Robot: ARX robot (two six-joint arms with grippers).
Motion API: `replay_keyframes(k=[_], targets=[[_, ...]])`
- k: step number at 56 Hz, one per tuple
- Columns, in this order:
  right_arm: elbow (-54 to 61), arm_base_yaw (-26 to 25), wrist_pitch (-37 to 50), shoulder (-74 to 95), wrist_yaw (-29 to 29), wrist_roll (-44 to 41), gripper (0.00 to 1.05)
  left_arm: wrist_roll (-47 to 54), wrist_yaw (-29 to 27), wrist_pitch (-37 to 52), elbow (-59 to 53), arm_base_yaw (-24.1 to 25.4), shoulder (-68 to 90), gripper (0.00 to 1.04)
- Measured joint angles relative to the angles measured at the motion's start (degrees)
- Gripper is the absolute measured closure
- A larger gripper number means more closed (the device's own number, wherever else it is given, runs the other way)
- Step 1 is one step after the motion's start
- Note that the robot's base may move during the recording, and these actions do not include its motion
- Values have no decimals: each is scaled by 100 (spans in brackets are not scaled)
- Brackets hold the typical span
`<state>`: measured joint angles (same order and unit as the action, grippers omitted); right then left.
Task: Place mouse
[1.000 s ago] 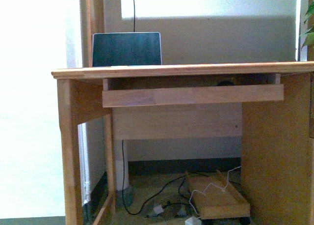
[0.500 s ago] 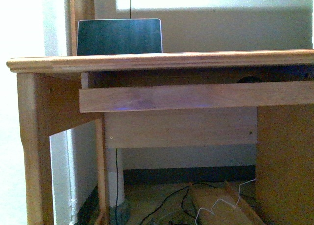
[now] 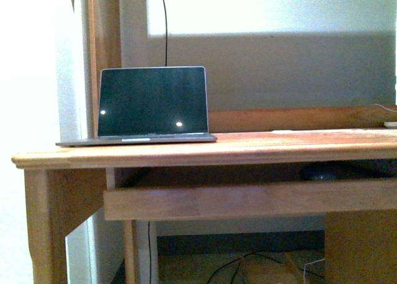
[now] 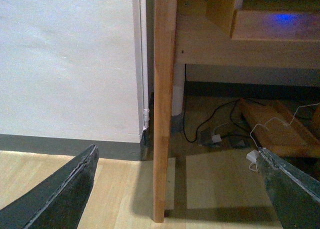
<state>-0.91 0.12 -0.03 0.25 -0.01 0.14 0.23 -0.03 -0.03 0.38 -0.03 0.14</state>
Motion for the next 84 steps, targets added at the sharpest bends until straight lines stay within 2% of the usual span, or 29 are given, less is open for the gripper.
replay_keyframes(k=[13, 16, 19, 21, 26, 29, 37, 44, 47, 61, 70, 84], targets=[[0, 0, 0, 0, 0, 2, 7, 0, 2, 2, 0, 0, 0, 8], [0, 0, 0, 0, 2, 2, 7, -470, 1134, -750, 326, 282, 472, 8], [0, 0, 0, 0, -2, 2, 7, -603, 1910, -739, 463, 485, 1311, 8], [0, 0, 0, 0, -2, 2, 7, -501, 2068, -326, 490, 599, 1941, 8], [0, 0, 0, 0, -2, 2, 7, 179, 2031, 804, 612, 748, 3233, 8], [0, 0, 0, 0, -4, 2, 7, 988, 1840, 1862, 815, 756, 4367, 8], [0, 0, 0, 0, -2, 2, 7, 3053, 1471, 4015, 1532, 697, 6743, 8], [0, 0, 0, 0, -4, 2, 7, 4769, 1482, 5313, 2236, 485, 8352, 8], [0, 0, 0, 0, -2, 2, 7, 5388, 1558, 5595, 2533, 363, 8846, 8], [0, 0, 0, 0, -2, 2, 7, 7106, 1810, 5853, 3869, -85, 10229, 8], [0, 0, 0, 0, -2, 2, 7, 7530, 1963, 5801, 4660, -247, 10817, 8], [0, 0, 0, 0, -2, 2, 7, 7659, 2240, 5416, 5416, -590, 11392, 8]])
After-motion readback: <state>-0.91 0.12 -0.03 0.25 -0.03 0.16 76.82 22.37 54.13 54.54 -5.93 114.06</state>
